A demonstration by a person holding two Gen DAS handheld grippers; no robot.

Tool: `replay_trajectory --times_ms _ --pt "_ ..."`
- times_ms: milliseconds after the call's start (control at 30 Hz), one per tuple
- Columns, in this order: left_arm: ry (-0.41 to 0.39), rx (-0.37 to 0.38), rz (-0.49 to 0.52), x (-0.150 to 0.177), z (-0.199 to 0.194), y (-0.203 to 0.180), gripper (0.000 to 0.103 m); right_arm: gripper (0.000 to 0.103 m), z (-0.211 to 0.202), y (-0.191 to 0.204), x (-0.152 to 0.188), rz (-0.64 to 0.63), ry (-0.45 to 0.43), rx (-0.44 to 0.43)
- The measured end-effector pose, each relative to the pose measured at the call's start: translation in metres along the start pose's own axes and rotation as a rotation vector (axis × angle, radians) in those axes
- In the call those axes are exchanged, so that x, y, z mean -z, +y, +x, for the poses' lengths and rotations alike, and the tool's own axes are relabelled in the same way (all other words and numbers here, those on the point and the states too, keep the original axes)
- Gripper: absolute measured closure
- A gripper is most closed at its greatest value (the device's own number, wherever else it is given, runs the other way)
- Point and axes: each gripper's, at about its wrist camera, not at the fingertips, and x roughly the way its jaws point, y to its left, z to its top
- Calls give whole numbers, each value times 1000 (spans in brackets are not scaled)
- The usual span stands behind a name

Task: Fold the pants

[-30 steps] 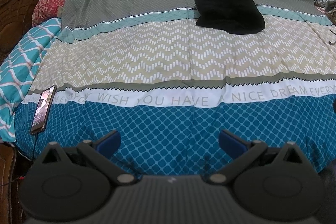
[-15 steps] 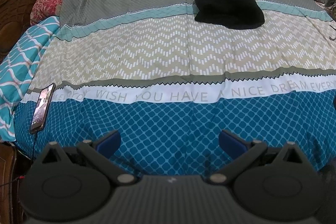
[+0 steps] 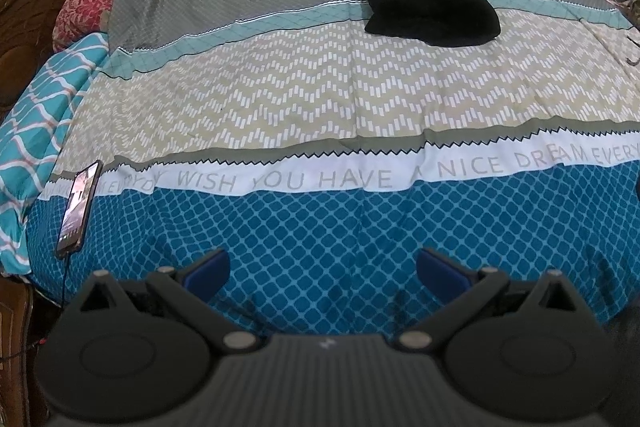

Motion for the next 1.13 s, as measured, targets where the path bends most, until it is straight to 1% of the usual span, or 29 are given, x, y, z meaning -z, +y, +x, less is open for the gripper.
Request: replay_trajectory --times_ms 133,233,300,367,567,767,933,1000,1100,1133 --pt "-8 -5 7 -5 1 -1 0 8 0 -1 -2 -5 -3 -2" --pt "-10 -2 8 -13 2 -1 0 8 0 0 -10 -28 -21 -8" --pt "-11 2 6 -21 3 -1 0 8 0 0 -18 -36 -32 -16" --pt "-27 -7 13 -29 3 -4 0 8 0 1 -27 -42 -51 -21" --pt "-65 7 25 -57 -2 -17 0 8 1 7 -47 -62 -92 -39" --pt "-107 22 32 -80 -9 -27 0 8 4 9 -60 -73 -115 -52" --pt "-113 34 32 -94 -7 -32 0 8 6 9 -67 -76 -130 -54" --pt "-127 55 32 -98 -5 -33 0 8 9 8 -70 -75 -129 -52" --pt "-114 126 7 -105 0 -29 0 8 13 8 -73 -81 -129 -50" --pt "-118 137 2 -108 2 -28 0 8 14 9 -74 -89 -132 -49"
